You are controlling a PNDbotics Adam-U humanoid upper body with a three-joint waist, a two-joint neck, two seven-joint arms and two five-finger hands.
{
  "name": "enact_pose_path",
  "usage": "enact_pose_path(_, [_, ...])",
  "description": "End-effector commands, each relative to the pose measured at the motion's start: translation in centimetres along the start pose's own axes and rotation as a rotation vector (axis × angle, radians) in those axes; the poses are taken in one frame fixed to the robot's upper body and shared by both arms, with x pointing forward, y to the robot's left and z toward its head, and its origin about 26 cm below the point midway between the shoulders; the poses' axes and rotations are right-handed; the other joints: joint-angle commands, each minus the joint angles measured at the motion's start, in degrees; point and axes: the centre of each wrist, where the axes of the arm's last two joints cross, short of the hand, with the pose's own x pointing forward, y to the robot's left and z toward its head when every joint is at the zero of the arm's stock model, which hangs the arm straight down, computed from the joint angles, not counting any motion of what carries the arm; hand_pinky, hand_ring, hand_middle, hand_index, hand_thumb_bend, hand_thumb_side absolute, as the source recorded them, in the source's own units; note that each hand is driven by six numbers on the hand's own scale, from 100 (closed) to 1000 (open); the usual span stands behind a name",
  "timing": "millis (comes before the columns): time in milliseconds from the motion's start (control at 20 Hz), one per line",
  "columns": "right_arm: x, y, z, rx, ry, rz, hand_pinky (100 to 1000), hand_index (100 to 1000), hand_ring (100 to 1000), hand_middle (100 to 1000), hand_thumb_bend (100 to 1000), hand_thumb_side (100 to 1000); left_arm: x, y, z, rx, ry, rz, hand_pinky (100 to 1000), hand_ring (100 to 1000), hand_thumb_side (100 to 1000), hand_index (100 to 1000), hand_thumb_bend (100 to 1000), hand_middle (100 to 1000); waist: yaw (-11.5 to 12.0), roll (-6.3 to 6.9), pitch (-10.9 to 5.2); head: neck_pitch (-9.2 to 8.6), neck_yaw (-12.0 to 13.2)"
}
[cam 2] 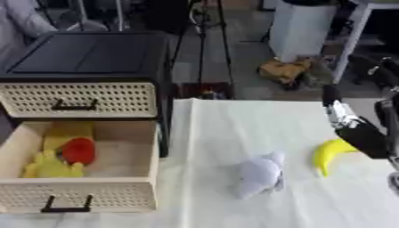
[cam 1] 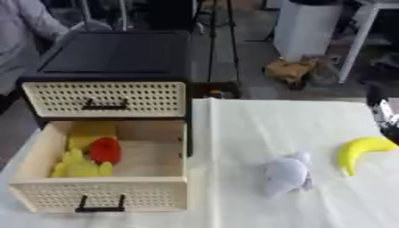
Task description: Pick up objects from table and place into drawer.
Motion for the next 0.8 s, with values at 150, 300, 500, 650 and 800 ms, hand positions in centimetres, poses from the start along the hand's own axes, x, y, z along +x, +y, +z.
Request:
enact_pose_path(150, [-1.8, 0.2, 1.4, 0.21, 0.012, 0.143, 838, 921, 869, 801, 331, 945, 0.3, -0.8, 0.0, 0.07, -0.083, 0.08, 533, 587, 919, 922, 186, 673, 0.76, -0.23, -0.9, -0.59, -0.94])
enact_pose_path(300, [-1.5, 0.7, 1.6, 0.291, 0.039, 0.144, 840, 934, 874, 795, 394, 857, 0.1, -1.3, 0.2, 0.098, -0.099, 0.126, 532, 584, 924, 920, 180, 673, 0.77, -0.17, -0.94, -0.44, -0.99])
enact_pose_path(500, [-0.8, 1.2, 1.5, 0.364, 0.089, 0.11, 839, 950, 875, 788, 471, 720, 0.1, -1.8, 0.3, 0.136, -0.107, 0.188, 531, 581, 928, 916, 169, 673, 0.88, -0.11, -0.88, -0.34, -1.4])
enact_pose_path(650, [-0.3, 1.7, 1.7, 0.435, 0.134, 0.074, 834, 968, 872, 786, 545, 573, 0.1, -2.1, 0.4, 0.163, -0.111, 0.236, 530, 577, 932, 912, 157, 673, 0.99, -0.1, -0.81, -0.43, -1.77])
enact_pose_path(800, [0.2, 2.0, 1.5, 0.494, 0.172, 0.038, 833, 968, 869, 789, 554, 527, 0.1, -2.4, 0.4, 0.193, -0.116, 0.282, 530, 576, 931, 910, 152, 674, 0.98, -0.14, -0.76, -0.59, -1.85])
